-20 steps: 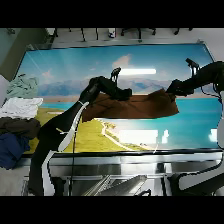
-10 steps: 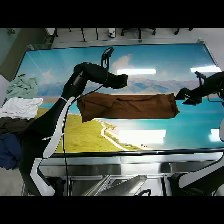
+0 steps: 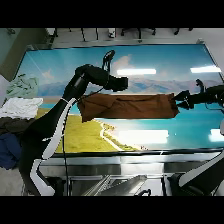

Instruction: Fold the shirts.

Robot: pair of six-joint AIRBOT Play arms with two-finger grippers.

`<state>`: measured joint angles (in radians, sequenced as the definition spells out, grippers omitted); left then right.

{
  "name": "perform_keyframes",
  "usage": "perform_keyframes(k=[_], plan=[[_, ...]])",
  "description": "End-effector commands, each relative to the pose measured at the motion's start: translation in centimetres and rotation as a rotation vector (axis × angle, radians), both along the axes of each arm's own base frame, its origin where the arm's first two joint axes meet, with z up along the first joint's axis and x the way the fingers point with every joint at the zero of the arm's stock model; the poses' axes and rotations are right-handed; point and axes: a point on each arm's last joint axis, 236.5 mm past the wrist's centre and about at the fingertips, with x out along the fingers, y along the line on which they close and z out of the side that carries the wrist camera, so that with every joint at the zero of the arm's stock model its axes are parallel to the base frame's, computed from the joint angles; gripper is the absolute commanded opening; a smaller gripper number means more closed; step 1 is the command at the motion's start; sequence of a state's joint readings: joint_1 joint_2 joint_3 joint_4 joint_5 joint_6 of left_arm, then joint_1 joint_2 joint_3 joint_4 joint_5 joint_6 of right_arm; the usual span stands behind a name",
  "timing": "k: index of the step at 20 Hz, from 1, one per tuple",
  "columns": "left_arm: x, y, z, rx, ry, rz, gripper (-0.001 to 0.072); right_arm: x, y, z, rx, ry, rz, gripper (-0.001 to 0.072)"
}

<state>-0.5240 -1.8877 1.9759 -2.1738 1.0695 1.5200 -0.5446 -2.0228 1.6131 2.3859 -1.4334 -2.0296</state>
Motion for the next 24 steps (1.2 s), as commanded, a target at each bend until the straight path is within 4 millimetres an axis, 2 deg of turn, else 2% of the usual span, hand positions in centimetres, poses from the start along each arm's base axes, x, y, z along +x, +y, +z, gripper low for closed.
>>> perform_keyframes(k=[1, 6, 7, 8, 9, 10, 11, 13, 15, 17, 20, 22, 24], plan=[[0.1, 0.0, 0.1, -0.004, -0.003, 0.005, 0.0016, -0.7, 1.6, 0.2, 0.045, 0.000, 0.075, 0.0699], [0.6, -0.2, 0.2, -0.013, -0.019, 0.017, 0.0015, -0.1, 4.0, -0.2, 0.030, -0.003, 0.126, 0.0690], [0.6, -0.2, 0.1, -0.012, -0.017, 0.016, 0.0015, 0.1, 4.7, -0.2, 0.026, -0.005, 0.139, 0.0582], [0.5, -0.3, 0.0, -0.011, -0.016, 0.016, 0.0015, 0.1, 5.3, -0.2, 0.026, -0.006, 0.153, 0.0421], [0.6, -0.3, -0.3, -0.009, -0.012, 0.016, 0.0015, 0.2, 6.0, -0.2, 0.025, -0.006, 0.168, 0.0310], [0.6, -0.3, -0.7, -0.005, -0.007, 0.016, 0.0015, 0.2, 6.5, 0.0, 0.026, -0.008, 0.182, 0.0130], [0.7, -0.4, -1.3, -0.002, 0.001, 0.017, 0.0016, 0.3, 6.9, 0.2, 0.027, -0.011, 0.194, 0.0027], [0.8, -1.3, -3.3, 0.007, 0.014, 0.016, 0.0015, 0.3, 7.3, 1.4, 0.028, -0.018, 0.210, 0.0027], [0.6, -3.1, -6.2, 0.021, 0.010, -0.004, 0.0015, 0.4, 7.3, 3.8, 0.015, -0.043, 0.211, 0.0026], [0.6, -4.5, -9.8, 0.035, 0.021, 0.001, 0.0016, 0.2, 7.4, 7.7, -0.008, -0.093, 0.224, 0.0026], [0.7, -5.6, -13.9, 0.042, 0.059, 0.035, 0.0015, -0.9, 7.8, 14.6, -0.052, -0.186, 0.260, 0.0026], [0.9, -5.7, -15.4, 0.044, 0.073, 0.056, 0.0015, -1.8, 8.2, 18.5, -0.092, -0.257, 0.278, 0.0026], [0.8, -6.0, -16.1, 0.046, 0.079, 0.061, 0.0015, -2.6, 8.5, 21.3, -0.125, -0.313, 0.283, 0.0026]])
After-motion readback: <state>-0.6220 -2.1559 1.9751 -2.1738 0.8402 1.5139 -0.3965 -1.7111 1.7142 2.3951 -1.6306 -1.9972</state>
